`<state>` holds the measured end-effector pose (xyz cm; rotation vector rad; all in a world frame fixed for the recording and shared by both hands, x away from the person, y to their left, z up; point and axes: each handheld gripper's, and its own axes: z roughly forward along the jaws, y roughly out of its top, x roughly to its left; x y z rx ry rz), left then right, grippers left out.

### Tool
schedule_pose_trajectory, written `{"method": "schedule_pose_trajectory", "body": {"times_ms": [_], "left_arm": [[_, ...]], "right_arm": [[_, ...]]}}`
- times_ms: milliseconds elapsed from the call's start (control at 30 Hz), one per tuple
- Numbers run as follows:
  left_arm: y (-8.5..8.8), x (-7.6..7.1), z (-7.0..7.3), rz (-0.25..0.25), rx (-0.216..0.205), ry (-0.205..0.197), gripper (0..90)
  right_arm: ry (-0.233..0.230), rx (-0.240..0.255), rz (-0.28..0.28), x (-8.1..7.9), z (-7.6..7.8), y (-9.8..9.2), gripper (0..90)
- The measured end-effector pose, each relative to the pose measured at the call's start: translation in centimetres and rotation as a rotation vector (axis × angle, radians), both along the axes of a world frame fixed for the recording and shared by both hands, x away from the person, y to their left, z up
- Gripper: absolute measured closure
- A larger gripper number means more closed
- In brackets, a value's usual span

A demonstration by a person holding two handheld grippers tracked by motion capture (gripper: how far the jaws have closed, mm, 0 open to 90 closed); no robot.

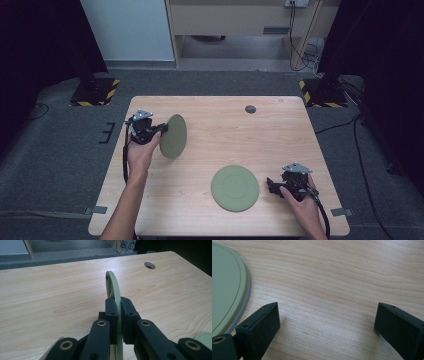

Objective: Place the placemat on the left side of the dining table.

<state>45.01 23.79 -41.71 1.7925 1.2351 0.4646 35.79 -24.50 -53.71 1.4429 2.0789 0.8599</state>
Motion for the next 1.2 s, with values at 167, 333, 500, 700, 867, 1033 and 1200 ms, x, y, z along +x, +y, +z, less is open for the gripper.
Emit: {"method": "schedule_pose_trajectory", "body": {"times_ms": [167,333,500,700,867,1033,1200], "left_arm": [[0.6,0.0,-0.2,0.009,0.000,0.001,85.3],[1.4,-0.1,-0.5,0.024,0.000,0.008,85.3],[2.3,-0.2,-1.0,0.040,0.001,0.016,85.3],[3.1,-0.3,-1.5,0.052,0.004,0.025,85.3],[3.5,-0.3,-1.9,0.062,0.003,0.031,85.3],[4.1,-0.3,-2.3,0.072,0.003,0.037,85.3],[4.3,-0.3,-2.5,0.076,0.002,0.042,85.3]], "right_arm": [[-0.001,0.000,0.000,0.0,0.0,0.0,6.5],[0.000,0.001,-0.001,0.0,0.0,0.0,6.4],[0.000,0.003,-0.001,0.0,0.0,0.0,6.3],[-0.001,0.005,0.000,0.0,-0.1,0.0,6.3],[-0.002,0.007,0.000,0.0,-0.1,0.0,6.3],[-0.002,0.008,0.000,0.0,-0.1,0.0,6.3],[0.000,0.009,0.002,0.0,-0.1,0.1,6.3]]}}
